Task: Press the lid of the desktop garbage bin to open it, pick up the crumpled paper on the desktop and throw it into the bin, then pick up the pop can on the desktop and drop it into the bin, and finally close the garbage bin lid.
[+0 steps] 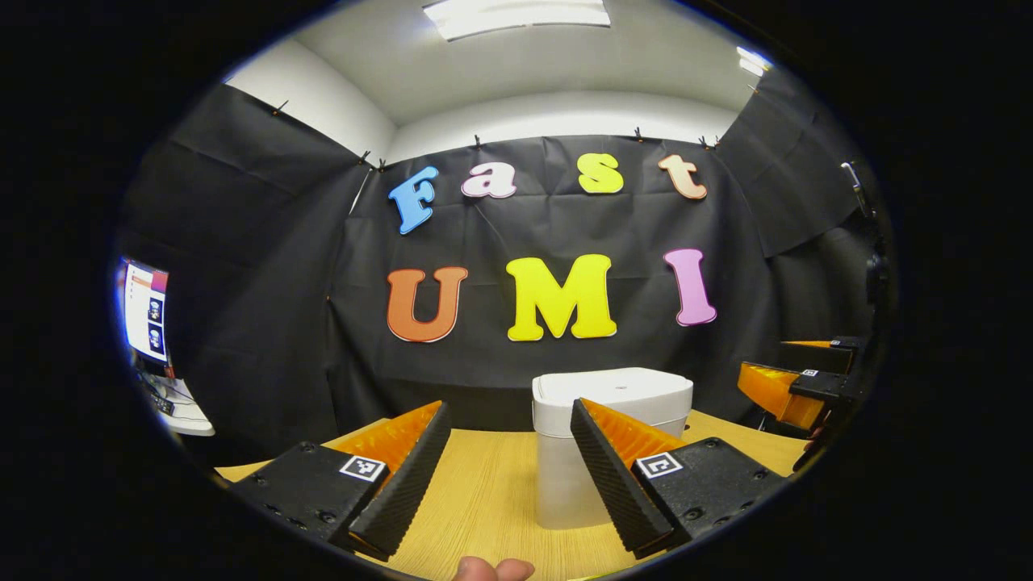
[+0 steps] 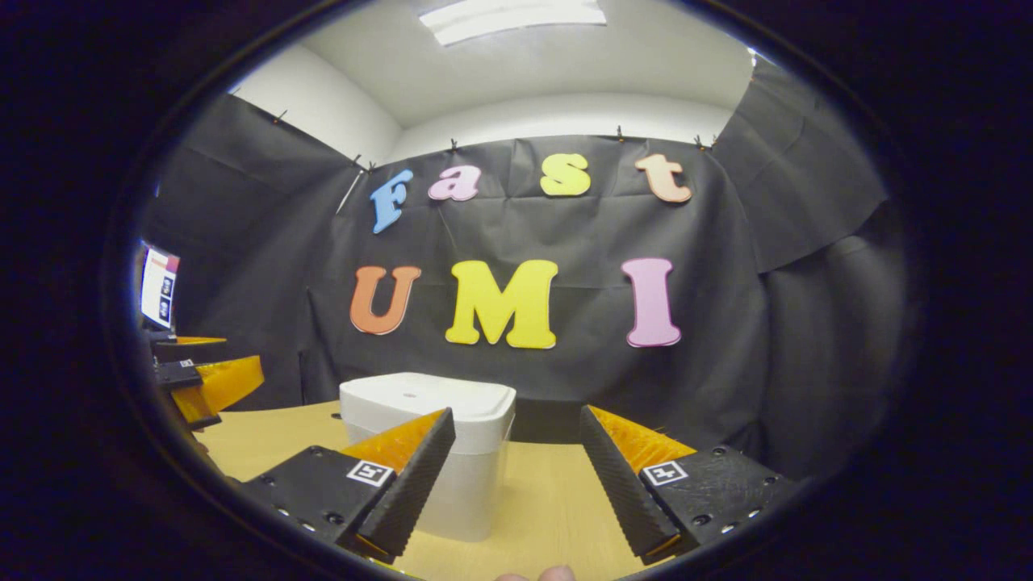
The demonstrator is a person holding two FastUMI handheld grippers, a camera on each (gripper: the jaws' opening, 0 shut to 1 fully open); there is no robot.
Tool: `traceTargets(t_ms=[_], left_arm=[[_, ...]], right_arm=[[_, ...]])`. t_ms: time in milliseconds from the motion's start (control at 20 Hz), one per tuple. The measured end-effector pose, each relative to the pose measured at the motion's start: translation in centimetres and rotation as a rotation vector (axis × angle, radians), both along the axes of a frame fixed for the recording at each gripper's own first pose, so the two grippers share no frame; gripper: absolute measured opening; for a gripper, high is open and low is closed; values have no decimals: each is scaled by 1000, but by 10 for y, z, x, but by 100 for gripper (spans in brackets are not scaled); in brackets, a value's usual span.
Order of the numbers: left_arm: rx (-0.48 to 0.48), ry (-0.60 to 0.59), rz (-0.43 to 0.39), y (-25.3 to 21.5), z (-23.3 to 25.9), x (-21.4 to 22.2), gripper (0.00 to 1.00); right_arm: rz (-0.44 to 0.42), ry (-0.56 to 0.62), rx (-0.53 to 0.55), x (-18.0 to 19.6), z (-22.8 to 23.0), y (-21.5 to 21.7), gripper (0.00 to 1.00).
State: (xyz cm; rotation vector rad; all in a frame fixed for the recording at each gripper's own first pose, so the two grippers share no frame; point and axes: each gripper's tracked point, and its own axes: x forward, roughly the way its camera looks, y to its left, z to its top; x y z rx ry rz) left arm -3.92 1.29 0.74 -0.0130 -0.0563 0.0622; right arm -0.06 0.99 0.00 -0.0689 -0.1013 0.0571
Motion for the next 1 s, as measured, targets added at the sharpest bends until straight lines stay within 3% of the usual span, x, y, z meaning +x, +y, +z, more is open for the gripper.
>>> traceTargets(t_ms=[350, 1000], left_arm=[[12, 31, -9, -18, -22, 0, 96], [0, 63, -15, -22, -39, 10, 97]], right_arm=[[-86, -14, 33, -24, -24, -26, 96], [-69, -13, 24, -23, -36, -13, 96]])
